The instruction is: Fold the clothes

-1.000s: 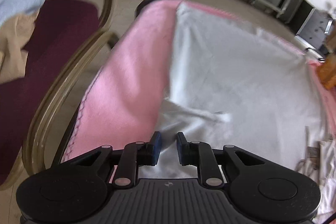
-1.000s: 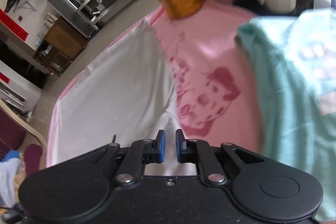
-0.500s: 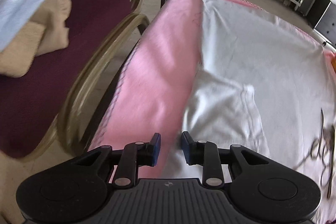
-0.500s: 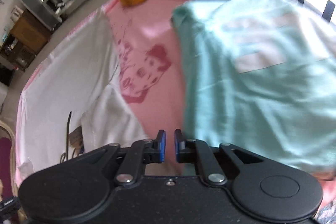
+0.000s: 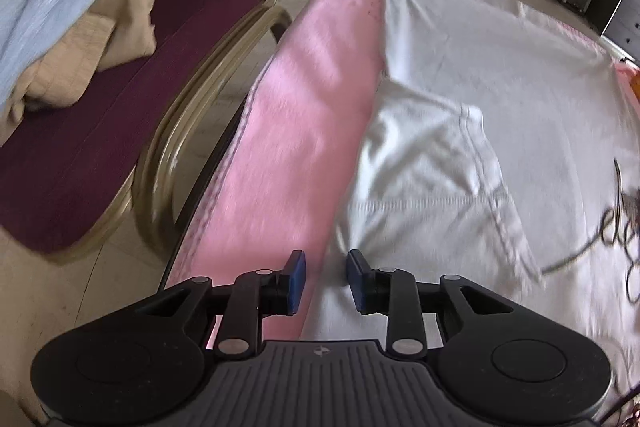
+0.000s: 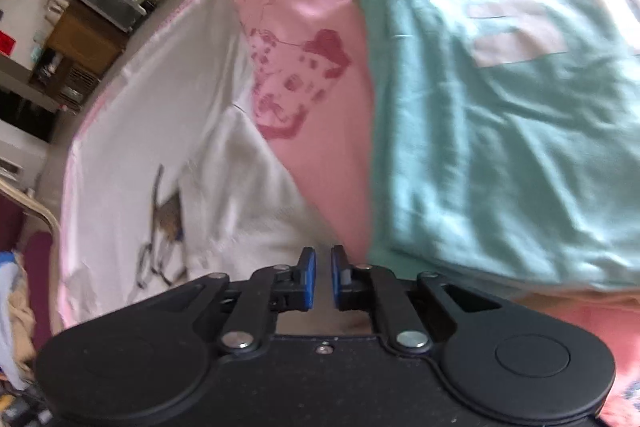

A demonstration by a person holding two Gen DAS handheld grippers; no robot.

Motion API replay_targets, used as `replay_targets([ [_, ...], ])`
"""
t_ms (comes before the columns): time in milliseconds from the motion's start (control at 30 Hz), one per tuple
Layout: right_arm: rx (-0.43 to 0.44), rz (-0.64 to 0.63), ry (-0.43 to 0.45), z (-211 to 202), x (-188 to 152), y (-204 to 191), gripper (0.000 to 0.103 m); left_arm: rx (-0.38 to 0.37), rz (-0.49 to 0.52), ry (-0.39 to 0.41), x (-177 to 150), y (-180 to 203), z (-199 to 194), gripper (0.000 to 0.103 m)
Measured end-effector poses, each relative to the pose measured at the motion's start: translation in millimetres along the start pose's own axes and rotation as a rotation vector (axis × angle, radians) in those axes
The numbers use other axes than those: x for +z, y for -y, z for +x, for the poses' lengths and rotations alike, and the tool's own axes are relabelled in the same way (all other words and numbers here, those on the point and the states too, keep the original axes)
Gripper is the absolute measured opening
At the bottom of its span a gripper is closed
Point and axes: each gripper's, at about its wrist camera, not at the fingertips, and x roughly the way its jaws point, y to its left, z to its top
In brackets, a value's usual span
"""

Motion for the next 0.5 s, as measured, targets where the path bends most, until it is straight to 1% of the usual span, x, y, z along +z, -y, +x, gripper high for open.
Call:
replay_targets([
  [33, -0.031, -0.013, 0.008, -4.3, -4.0, 1.0, 0.01, 0.013, 0.011, 0.0, -5.5, 0.6, -4.1, 0.03],
  [67, -0.067, -0.023, 0.019, -8.5, -8.5, 1.9, 0.016, 0.023, 0.028, 0.002, -11.7, 3.2, -8.4, 0.03],
  [100, -0.087, -0.031, 0.026, -11.9, -12.5, 2.7, 0.016, 0.031, 0.047, 0.006, -18.3, 6.6, -12.9, 0.027],
  [167, -0.071, -0.045, 0.058, -21.4, -20.0, 2.6, 0.022, 0.023, 0.052, 0.034, -30.8, 7.9, -24.1, 0.025],
  [267, 0.005, -0.063, 0.12, -36.1, -28.5, -2.3, 0.023, -0.018, 0.053, 0.096, -37.8, 9.1, -37.7, 0.025],
  [333, 0.069, -0.078, 0.121, -38.9, -33.0, -7.0, 0.023, -0.059, 0.061, 0.118, -38.7, 12.3, -41.0, 0.025],
  [400, 0.117, -0.113, 0.092, -36.5, -38.9, -14.7, 0.023, -0.112, 0.078, 0.114, -38.6, 18.8, -38.3, 0.025],
  [500, 0.2, -0.189, 0.0, -24.5, -46.0, -32.9, 0.023, -0.198, 0.132, 0.089, -44.0, 30.9, -37.3, 0.025],
])
